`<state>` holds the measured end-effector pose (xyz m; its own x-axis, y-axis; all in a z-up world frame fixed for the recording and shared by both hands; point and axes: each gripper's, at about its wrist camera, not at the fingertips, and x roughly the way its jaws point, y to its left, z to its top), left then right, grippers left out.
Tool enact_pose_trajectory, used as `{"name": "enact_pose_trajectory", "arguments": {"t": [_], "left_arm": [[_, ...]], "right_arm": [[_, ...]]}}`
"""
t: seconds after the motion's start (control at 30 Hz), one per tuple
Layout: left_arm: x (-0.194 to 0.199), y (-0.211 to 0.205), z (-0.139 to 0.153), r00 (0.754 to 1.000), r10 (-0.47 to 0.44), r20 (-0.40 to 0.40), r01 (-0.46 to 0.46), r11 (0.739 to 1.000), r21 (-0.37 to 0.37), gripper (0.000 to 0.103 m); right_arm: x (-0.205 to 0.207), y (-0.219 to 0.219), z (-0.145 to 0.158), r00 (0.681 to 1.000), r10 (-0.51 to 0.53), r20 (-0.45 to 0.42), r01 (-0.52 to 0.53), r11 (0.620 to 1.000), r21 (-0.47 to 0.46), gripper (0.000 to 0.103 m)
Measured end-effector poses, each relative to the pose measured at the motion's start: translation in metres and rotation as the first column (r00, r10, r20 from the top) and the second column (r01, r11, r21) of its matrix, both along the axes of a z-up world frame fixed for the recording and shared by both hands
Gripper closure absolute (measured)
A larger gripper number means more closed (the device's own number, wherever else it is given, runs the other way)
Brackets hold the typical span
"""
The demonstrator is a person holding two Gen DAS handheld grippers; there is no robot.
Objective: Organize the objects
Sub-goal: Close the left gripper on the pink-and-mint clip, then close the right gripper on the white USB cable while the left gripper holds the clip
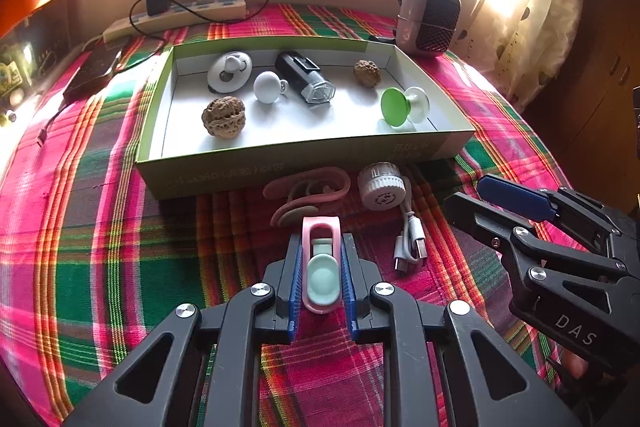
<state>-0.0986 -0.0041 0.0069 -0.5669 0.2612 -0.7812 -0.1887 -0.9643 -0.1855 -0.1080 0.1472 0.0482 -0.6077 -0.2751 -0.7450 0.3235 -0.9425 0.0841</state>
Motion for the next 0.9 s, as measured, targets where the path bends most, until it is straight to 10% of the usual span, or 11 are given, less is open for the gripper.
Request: {"name": "enact_pose_trajectory", "arguments": {"t": [0.9], "left_arm": [[0.009, -0.016, -0.001, 0.999, 0.042, 0.001, -0.042, 0.999, 0.015, 0.087]], "right_arm": [[-0.005, -0.031, -0.022, 0.998, 0.031, 0.052, -0.035, 0.996, 0.085, 0.061]]}}
